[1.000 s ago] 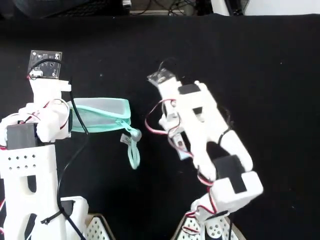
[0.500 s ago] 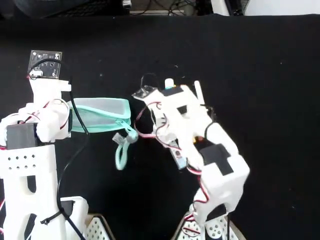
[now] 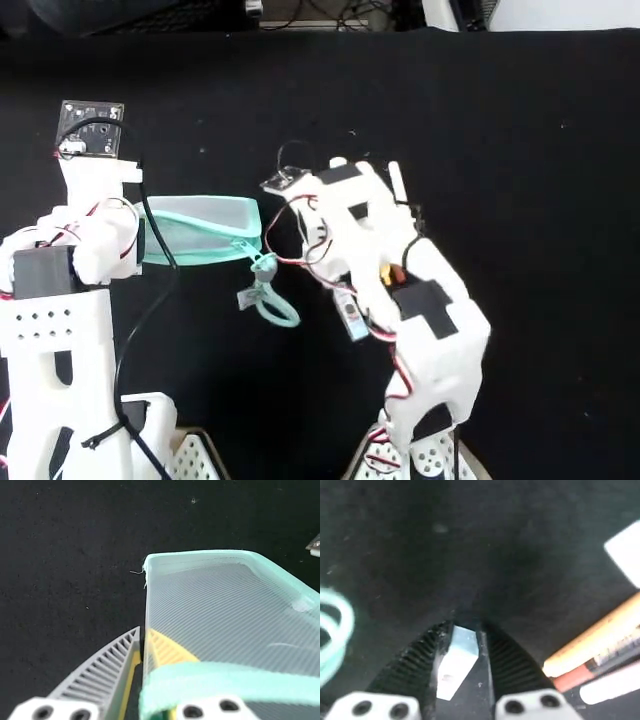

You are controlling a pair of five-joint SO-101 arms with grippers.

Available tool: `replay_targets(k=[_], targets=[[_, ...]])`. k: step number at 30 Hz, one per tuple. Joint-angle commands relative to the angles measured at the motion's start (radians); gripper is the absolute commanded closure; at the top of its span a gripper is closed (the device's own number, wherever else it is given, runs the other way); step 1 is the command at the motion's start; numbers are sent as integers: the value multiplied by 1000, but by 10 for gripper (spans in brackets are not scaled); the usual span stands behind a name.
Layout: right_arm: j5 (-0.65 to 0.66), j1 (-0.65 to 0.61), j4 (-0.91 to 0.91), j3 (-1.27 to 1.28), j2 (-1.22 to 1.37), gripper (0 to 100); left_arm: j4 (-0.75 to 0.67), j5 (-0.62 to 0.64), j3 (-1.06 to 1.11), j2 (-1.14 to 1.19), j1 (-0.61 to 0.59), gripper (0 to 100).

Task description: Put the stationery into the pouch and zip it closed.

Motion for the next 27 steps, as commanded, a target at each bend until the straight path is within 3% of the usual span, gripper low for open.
replay_targets(k=[1,8,14,23,27], targets=[[8,-3,-20,84,-262,986,-14,-5,4,12,-4,970],[2,-9,-184,331,-862,986,-14,-2,4,12,2,970],[-26,-32,-222,323,-1196,986,-14,-2,4,12,2,970],[-77,-350,-236,76,-1333,986,-14,0,4,12,4,970],[-89,-420,-339,76,-1333,985,-14,0,4,12,4,970]])
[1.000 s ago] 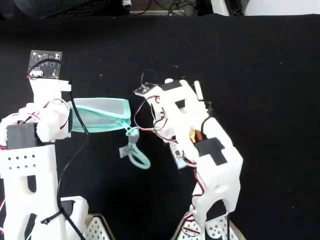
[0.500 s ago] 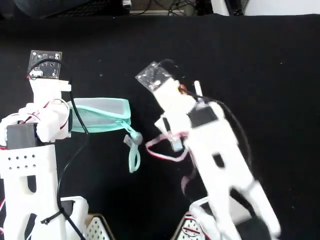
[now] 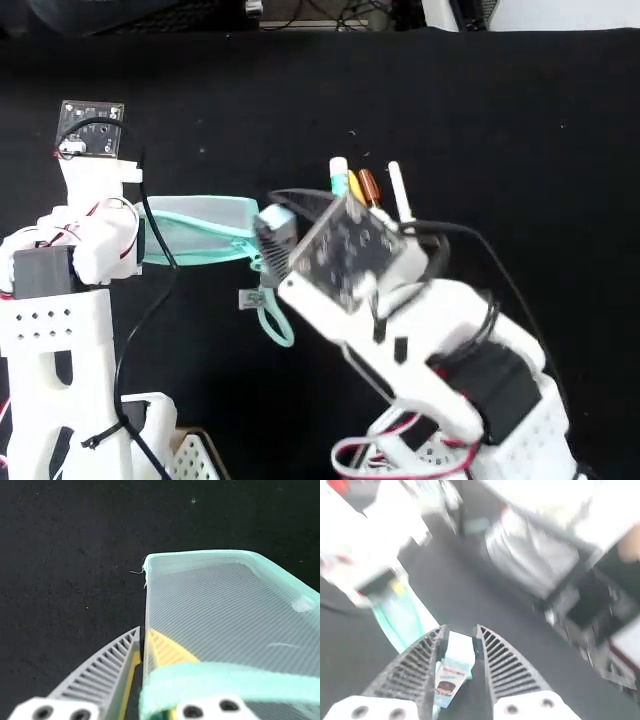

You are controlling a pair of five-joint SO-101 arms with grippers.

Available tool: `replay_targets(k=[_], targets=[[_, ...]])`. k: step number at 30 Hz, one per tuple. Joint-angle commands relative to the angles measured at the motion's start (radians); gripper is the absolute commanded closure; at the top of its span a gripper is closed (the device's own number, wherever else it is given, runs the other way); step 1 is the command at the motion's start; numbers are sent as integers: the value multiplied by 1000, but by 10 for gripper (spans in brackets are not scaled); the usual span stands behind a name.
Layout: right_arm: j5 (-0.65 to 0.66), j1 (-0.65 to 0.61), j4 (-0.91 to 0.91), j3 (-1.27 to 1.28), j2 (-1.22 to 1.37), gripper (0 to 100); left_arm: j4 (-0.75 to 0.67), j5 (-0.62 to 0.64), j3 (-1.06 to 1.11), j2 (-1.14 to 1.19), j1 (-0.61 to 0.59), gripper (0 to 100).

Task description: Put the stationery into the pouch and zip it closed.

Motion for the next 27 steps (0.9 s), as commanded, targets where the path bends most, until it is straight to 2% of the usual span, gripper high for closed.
replay_targets(k=[1,11,15,27], targets=[[-15,-60,-121,-25,-8,985,-14,0,4,12,4,970],[-9,-89,-543,325,-8,986,-12,0,4,12,4,970],[-14,-87,-660,430,-8,986,-12,0,4,12,4,970],[-17,-120,-674,374,-15,986,-12,0,4,12,4,970]])
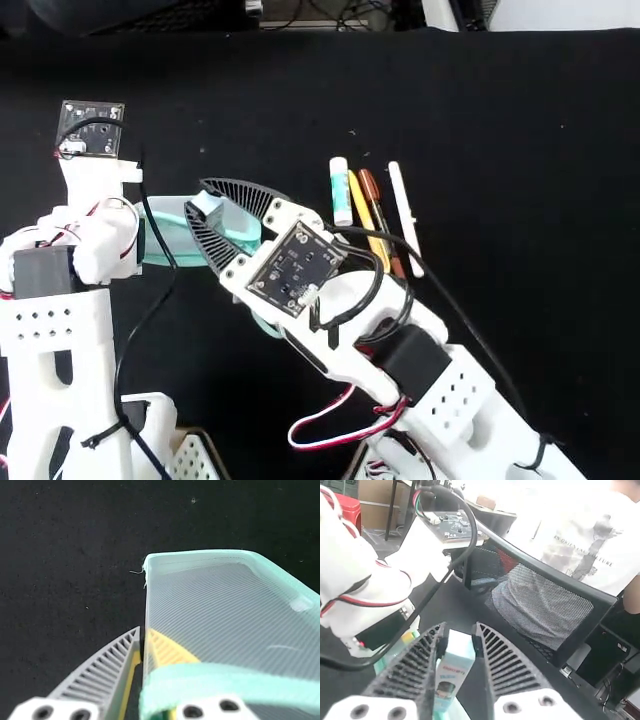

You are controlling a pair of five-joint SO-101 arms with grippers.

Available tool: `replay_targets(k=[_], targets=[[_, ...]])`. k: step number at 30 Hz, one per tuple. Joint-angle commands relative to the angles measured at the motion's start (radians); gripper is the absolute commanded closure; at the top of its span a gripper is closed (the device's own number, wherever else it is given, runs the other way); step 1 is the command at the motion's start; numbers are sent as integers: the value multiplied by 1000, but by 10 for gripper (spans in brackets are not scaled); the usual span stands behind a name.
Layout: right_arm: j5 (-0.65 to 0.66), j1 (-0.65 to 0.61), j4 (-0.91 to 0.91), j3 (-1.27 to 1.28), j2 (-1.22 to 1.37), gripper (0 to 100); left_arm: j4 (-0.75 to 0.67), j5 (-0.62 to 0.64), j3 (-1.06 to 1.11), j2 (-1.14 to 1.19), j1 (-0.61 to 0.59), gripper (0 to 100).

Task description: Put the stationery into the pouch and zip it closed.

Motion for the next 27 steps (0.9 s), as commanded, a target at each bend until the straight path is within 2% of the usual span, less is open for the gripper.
replay_targets(k=[1,5,8,13,17,22,27], targets=[[-9,-54,-3,-79,-15,986,-12,0,4,12,4,970],[-9,-149,55,-94,-15,986,-12,0,4,12,4,970],[-6,-157,58,-93,-10,986,-12,0,4,12,4,970],[-3,-83,40,-82,-5,986,-12,0,4,12,4,970],[-9,-12,-41,-18,-5,986,-12,0,4,12,4,970],[-11,-9,-103,39,-5,986,-12,0,4,12,4,970],[-101,-11,-97,7,-5,986,-12,0,2,12,4,970]])
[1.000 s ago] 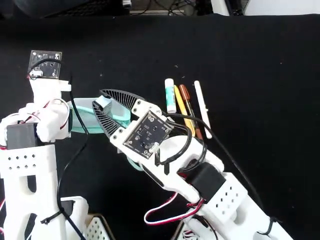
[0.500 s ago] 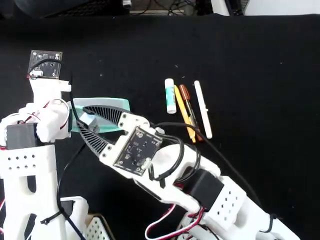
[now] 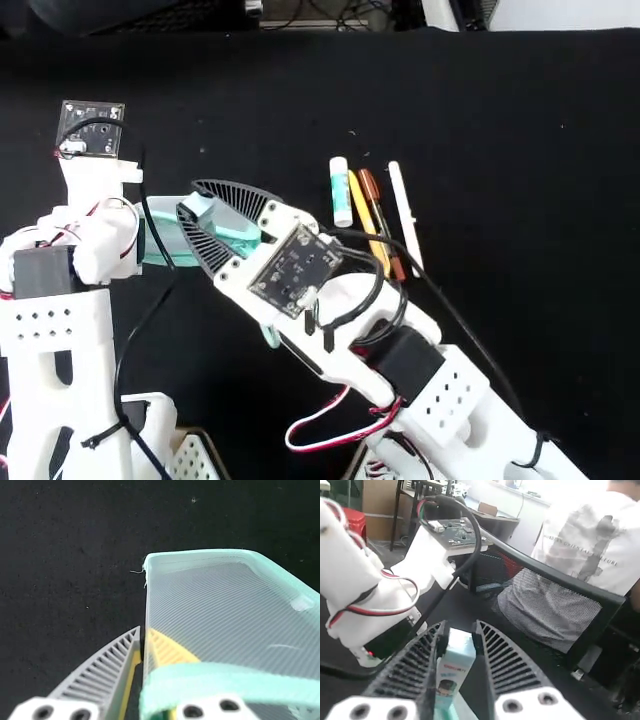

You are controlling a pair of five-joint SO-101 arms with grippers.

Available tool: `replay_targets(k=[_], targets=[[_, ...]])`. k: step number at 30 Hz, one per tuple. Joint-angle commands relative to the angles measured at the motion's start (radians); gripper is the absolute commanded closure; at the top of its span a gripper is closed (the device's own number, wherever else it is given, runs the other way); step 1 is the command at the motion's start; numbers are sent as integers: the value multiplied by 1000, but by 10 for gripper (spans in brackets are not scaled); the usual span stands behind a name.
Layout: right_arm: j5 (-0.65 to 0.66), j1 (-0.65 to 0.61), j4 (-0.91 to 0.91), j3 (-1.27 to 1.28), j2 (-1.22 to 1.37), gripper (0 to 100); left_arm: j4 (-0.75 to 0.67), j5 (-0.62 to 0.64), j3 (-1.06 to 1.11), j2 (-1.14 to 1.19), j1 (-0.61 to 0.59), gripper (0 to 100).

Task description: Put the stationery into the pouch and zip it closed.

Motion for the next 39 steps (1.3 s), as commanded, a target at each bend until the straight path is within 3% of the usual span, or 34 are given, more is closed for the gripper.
replay_targets(k=[1,10,17,22,29,34,39], targets=[[-54,9,-21,-39,-5,986,-12,0,2,12,4,970],[-52,-60,-20,-33,8,986,-12,0,2,12,4,970],[-51,40,-31,-38,162,986,-12,0,2,12,4,970],[-49,103,-137,-31,283,986,-12,0,2,12,4,970],[-49,80,-149,-33,377,986,-12,0,2,12,4,970],[52,43,-147,-35,377,985,-12,0,2,12,2,970],[74,43,-147,-35,377,985,-12,0,2,12,2,970]])
